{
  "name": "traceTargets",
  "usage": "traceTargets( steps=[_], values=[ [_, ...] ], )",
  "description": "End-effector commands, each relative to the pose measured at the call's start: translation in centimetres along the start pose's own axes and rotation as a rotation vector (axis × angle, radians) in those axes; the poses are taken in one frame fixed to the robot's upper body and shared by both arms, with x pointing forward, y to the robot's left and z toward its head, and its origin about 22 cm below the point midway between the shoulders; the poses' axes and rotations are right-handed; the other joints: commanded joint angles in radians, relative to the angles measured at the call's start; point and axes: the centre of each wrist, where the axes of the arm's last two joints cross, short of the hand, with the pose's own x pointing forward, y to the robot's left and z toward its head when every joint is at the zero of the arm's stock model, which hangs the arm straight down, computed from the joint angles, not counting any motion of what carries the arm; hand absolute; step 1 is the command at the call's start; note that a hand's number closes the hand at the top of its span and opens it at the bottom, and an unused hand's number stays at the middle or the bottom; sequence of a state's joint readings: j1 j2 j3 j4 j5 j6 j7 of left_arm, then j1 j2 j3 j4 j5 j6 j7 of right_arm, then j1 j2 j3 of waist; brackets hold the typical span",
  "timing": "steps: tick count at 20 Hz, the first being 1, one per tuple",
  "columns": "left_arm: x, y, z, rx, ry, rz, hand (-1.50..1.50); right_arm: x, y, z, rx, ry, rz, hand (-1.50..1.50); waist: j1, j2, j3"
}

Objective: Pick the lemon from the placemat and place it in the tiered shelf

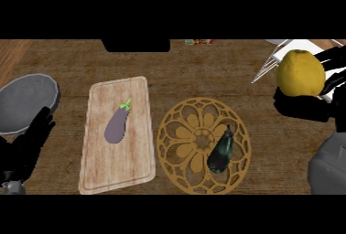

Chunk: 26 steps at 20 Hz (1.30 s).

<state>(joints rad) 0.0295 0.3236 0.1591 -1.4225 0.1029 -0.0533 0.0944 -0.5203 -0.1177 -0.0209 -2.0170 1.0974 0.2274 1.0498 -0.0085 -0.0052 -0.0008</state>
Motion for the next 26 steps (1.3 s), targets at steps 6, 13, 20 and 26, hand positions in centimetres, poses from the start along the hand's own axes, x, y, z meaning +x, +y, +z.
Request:
traceTargets(
  steps=[6, 13, 20, 26],
  values=[
    [0.7, -0.3, -0.7, -0.013, -0.020, 0.007, 0.00, 3.0, -7.3, 0.4, -0.150, 0.066, -0.035, 1.50, 0.004, 0.001, 0.000],
    [0.0, -1.1, -0.8, -0.019, 0.002, -0.006, 0.00, 4.7, -8.8, -2.6, -0.253, 0.125, 0.171, 1.50, 0.003, 0.001, -0.002],
    [-0.2, -0.5, -0.4, -0.017, -0.002, 0.000, 0.00, 4.9, -10.9, -6.3, -0.233, 0.159, 0.218, 1.50, 0.007, 0.002, 0.000],
    [-0.2, -0.1, 0.3, -0.010, -0.013, -0.012, 0.00, 2.5, -10.3, -10.0, -0.260, 0.177, 0.289, 1.50, 0.015, 0.005, 0.001]
  ],
)
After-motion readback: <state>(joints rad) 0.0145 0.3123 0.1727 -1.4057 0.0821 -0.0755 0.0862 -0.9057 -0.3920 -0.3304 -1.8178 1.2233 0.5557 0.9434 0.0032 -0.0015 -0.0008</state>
